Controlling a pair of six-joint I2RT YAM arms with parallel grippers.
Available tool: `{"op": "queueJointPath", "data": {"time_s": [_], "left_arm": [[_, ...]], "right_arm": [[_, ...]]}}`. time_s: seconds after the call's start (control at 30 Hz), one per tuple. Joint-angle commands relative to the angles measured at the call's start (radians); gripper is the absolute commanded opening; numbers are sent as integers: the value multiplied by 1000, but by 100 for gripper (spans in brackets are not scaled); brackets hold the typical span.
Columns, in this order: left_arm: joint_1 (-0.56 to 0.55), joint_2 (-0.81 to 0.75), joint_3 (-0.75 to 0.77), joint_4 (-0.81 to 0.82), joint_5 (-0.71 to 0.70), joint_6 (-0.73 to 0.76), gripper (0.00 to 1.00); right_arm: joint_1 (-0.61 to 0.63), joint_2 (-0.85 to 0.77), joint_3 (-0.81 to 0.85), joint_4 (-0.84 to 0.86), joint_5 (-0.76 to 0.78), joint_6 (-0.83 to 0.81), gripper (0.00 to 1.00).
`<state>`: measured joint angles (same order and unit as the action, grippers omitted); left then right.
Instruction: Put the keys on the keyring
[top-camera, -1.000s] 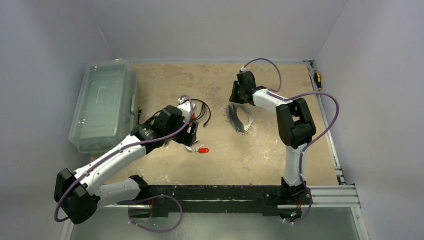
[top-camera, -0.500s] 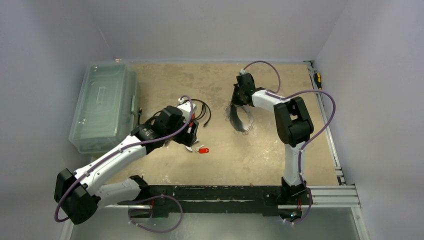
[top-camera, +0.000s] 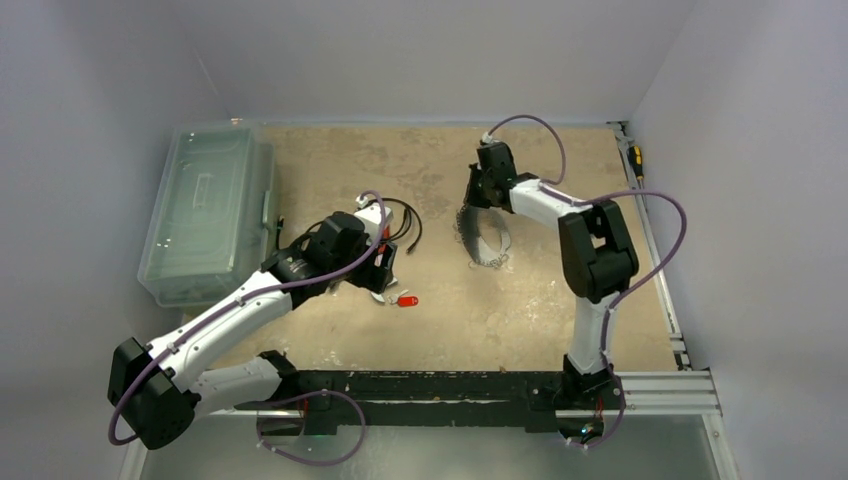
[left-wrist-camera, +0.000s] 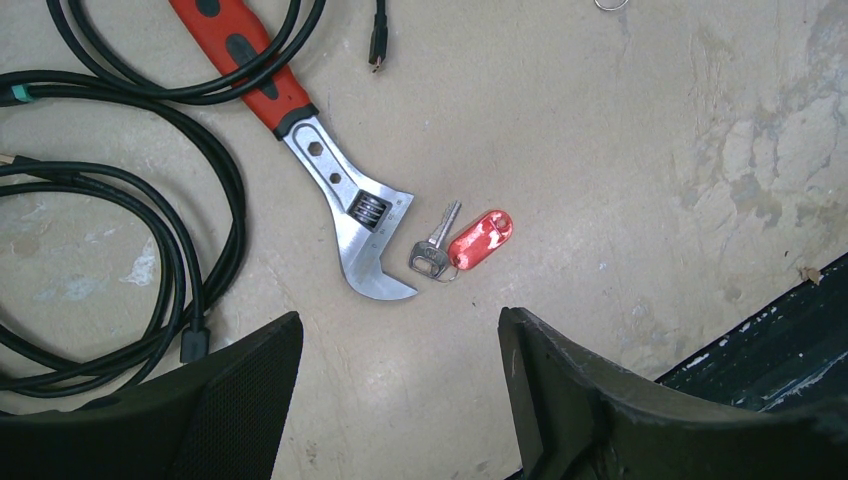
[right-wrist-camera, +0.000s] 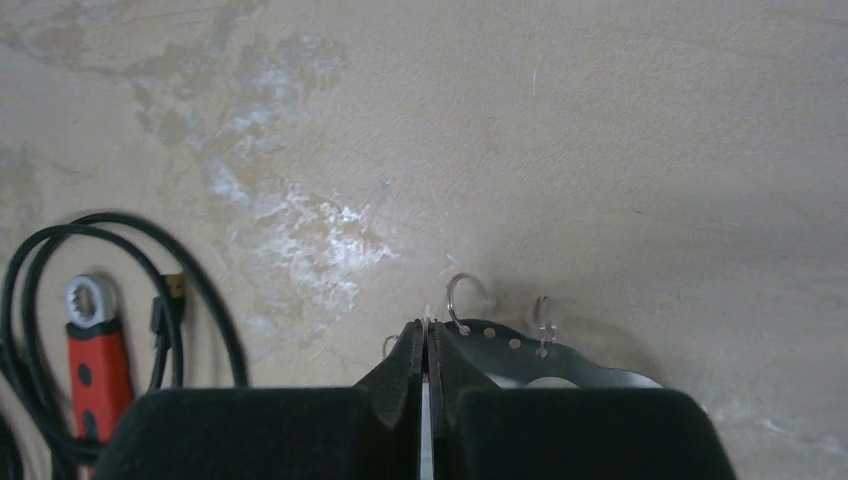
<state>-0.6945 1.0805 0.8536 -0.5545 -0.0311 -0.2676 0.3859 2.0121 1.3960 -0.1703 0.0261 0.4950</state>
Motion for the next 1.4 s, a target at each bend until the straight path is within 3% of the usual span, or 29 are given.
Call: {"op": "queueJointPath", "data": {"time_s": [0.0, 0.4, 0.77, 1.03, 1.37], "left_arm": [[0, -27, -4, 32, -8, 18, 71], [1, -33, -3, 40, 1, 16, 70], [1, -236, -72, 167, -23, 19, 70], [1, -415, -184, 354, 147, 32, 68], [0, -495, -204, 632, 458, 116, 60]], "right_arm": [[4, -166, -47, 20, -25, -56, 0], [121, -480, -245, 107, -156, -208, 0], [160, -774, -473, 331, -493, -267, 0], [160, -950, -647, 565, -825, -297, 0], [161, -1056, -750, 770, -1018, -274, 0]]}}
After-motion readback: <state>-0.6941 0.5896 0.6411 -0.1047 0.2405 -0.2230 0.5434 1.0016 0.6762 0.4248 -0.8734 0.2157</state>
